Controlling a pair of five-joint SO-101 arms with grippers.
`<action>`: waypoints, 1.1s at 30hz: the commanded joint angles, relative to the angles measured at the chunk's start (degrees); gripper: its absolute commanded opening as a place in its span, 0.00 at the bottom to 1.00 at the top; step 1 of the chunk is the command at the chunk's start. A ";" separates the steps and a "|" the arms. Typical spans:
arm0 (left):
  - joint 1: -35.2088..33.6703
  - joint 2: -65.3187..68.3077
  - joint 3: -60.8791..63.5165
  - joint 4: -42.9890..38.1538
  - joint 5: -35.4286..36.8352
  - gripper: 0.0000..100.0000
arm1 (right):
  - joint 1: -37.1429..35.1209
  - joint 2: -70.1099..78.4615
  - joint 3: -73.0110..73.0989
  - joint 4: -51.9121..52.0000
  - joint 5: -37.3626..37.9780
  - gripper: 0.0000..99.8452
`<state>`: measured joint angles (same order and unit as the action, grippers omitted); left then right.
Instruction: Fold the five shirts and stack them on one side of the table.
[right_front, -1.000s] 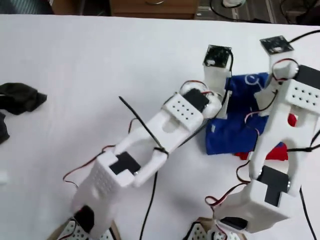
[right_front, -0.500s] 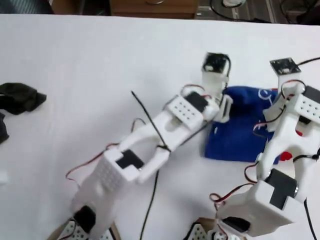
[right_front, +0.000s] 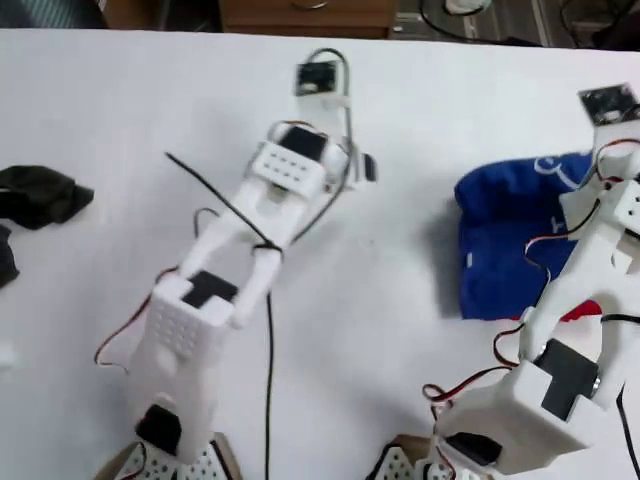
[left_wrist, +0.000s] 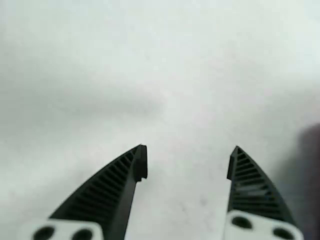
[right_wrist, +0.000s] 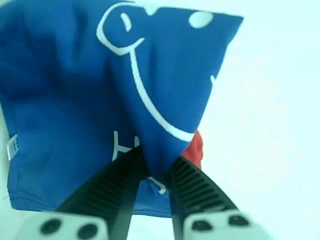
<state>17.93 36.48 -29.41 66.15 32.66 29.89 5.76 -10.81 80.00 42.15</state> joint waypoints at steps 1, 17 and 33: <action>-3.43 -5.27 -2.68 0.88 0.00 0.28 | -0.04 -0.40 -4.48 0.31 0.00 0.02; -9.41 -5.27 -2.68 5.45 0.00 0.28 | 2.51 18.59 -6.68 -7.52 0.44 0.02; -17.32 -5.36 -2.86 9.58 0.00 0.28 | -1.19 18.24 -25.93 3.21 -8.97 0.25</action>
<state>1.76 36.04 -29.41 74.77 32.75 31.65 24.92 -31.12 80.70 37.58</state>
